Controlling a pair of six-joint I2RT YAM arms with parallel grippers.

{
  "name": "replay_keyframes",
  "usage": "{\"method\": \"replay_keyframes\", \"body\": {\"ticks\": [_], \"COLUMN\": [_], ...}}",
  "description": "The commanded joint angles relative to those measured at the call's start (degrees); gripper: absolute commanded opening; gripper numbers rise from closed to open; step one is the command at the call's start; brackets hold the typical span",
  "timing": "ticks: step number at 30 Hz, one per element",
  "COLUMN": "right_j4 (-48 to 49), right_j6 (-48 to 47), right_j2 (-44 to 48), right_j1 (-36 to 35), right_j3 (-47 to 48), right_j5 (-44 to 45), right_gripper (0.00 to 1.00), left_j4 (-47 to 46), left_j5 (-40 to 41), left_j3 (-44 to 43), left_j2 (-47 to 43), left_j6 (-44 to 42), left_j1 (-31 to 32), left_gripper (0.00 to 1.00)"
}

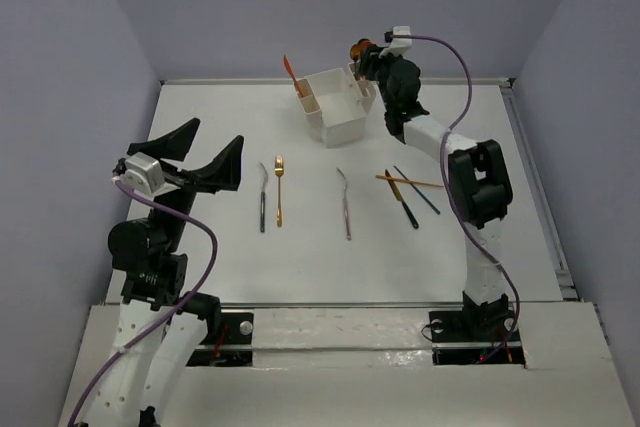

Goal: Sort the eating utensils into containers

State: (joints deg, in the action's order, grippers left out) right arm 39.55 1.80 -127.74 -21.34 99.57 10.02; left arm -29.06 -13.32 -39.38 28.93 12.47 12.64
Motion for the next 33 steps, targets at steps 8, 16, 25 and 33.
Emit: {"method": "replay_keyframes", "body": {"ticks": [8, 16, 25, 33], "right_j4": [-25.03, -47.52, -57.74, -60.29], "right_j6": [11.98, 12.96, 13.67, 12.52], "right_j2": [31.90, 45.03, 43.99, 39.59], "right_j1": [-0.01, 0.51, 0.51, 0.51], "right_j3": [-26.38, -40.50, -42.88, -41.48], "right_j5": [4.48, 5.36, -1.56, -1.76], "right_gripper": [0.10, 0.10, 0.39, 0.41], "left_j4": [-3.11, -3.11, -3.11, -3.11], "left_j5": [-0.57, -1.00, -0.65, -0.92], "left_j3": [-1.76, -1.58, -1.58, -1.49], "left_j2": [-3.61, -3.79, -4.41, -4.58], "left_j6": [-0.34, -0.16, -0.16, -0.08], "left_j1": [-0.25, 2.12, 2.65, 3.70], "left_gripper": [0.99, 0.99, 0.99, 0.99]}}
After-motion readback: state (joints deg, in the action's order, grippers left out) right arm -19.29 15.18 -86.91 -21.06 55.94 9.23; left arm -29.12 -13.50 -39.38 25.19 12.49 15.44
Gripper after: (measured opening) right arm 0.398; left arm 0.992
